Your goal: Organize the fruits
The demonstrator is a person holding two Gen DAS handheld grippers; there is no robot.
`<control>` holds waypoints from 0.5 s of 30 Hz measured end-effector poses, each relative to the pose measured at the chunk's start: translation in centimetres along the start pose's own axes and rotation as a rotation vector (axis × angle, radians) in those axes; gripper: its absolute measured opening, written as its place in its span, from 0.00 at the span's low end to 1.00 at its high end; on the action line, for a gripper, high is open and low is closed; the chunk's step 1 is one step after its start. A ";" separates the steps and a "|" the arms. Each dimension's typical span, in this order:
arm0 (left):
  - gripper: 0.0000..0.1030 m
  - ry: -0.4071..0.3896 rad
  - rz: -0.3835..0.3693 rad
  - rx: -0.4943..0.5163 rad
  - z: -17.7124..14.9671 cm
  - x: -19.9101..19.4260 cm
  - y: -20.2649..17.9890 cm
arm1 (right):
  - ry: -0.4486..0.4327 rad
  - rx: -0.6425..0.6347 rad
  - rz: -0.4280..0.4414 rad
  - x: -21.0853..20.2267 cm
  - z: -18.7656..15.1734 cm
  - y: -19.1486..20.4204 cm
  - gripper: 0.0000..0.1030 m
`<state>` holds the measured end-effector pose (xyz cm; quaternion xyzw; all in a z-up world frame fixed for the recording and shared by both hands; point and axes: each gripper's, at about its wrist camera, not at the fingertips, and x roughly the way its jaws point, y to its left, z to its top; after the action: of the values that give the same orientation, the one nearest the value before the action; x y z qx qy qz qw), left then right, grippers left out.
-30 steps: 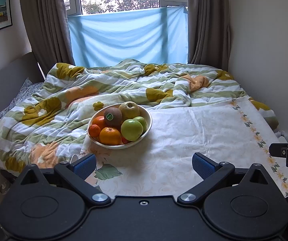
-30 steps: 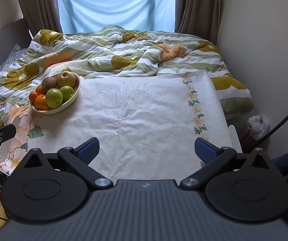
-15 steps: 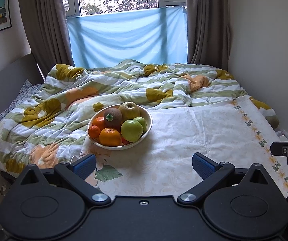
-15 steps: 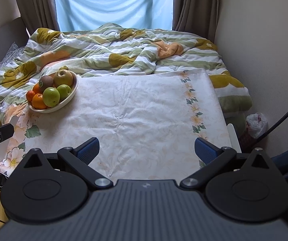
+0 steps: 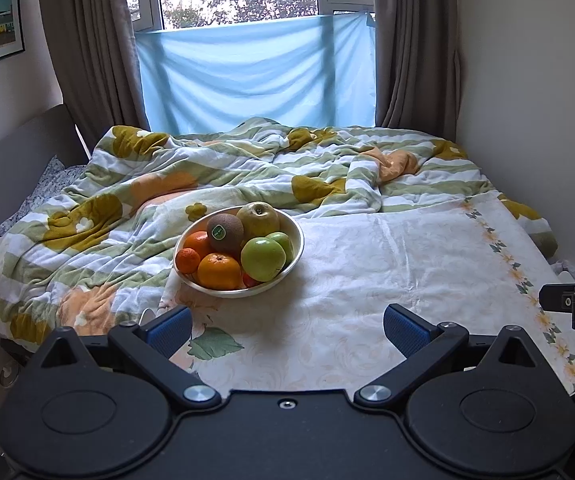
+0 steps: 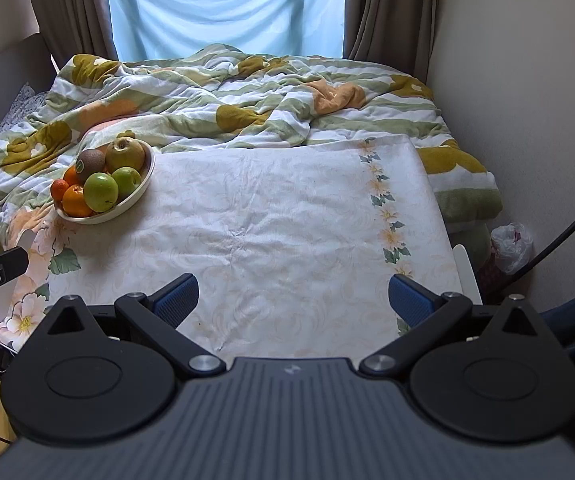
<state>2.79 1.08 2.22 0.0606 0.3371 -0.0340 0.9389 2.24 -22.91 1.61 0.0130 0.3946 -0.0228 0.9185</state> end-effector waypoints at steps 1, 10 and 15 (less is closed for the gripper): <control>1.00 0.001 0.000 -0.001 0.0 0.0 0.0 | 0.000 0.000 0.000 0.0 0.0 0.0 1.00; 1.00 0.016 -0.001 -0.003 -0.1 0.3 0.2 | 0.002 0.000 0.001 0.1 0.1 -0.1 1.00; 1.00 0.002 -0.002 -0.024 -0.1 0.1 0.5 | -0.001 0.000 0.001 0.1 0.1 0.0 1.00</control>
<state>2.85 1.63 2.17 0.0489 0.3385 -0.0309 0.9392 2.34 -22.96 1.62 0.0134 0.3943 -0.0226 0.9186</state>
